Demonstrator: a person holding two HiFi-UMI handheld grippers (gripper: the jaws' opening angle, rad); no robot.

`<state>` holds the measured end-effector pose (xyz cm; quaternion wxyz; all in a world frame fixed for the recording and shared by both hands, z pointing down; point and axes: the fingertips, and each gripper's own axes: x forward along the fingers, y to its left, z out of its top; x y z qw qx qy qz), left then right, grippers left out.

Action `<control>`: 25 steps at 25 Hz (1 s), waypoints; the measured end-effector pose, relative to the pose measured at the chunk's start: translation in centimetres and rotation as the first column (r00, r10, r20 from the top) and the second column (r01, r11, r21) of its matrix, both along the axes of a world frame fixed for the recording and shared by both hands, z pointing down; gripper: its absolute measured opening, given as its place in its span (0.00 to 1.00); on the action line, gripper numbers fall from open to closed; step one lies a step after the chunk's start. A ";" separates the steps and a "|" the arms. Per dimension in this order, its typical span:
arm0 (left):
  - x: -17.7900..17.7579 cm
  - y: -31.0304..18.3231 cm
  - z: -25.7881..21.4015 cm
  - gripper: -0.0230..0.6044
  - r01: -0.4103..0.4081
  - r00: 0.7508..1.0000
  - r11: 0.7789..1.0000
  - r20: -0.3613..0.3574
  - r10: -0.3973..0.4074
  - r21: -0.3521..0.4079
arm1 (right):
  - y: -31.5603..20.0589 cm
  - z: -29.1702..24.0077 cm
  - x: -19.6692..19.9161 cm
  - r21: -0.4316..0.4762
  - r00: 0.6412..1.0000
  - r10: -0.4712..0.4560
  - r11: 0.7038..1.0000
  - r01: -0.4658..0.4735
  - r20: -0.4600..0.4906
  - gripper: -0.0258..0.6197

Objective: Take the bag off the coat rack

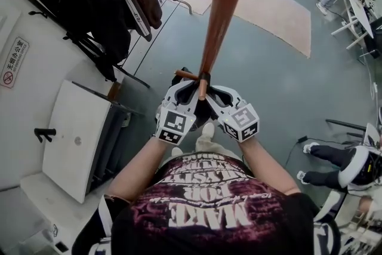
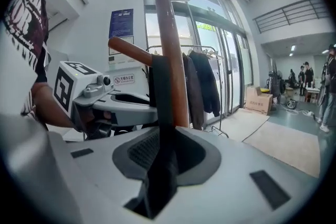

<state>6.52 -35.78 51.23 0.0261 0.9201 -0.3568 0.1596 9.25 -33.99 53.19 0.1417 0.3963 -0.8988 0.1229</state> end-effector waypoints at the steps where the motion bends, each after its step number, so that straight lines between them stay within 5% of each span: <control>1: 0.0 -0.1 0.0 0.12 0.006 1.000 1.000 0.002 -0.006 0.003 | -0.1 0.0 0.0 0.013 1.000 0.011 1.000 -0.011 -0.014 0.17; 7: -0.4 -0.3 -0.3 0.07 0.066 0.996 0.998 -0.050 -0.067 -0.009 | -0.1 -0.3 0.1 0.024 0.997 0.079 0.997 -0.079 0.002 0.07; 15: -1.8 1.2 -1.5 0.05 0.066 0.994 0.996 -0.085 -0.071 -0.052 | 1.2 -1.6 0.7 -0.034 0.992 0.103 0.994 -0.101 0.074 0.05; 25: -2.8 5.2 -9.9 0.05 -0.002 0.988 0.998 -0.156 0.013 0.070 | 4.4 -9.6 0.2 0.088 0.990 0.055 0.994 -0.067 0.132 0.05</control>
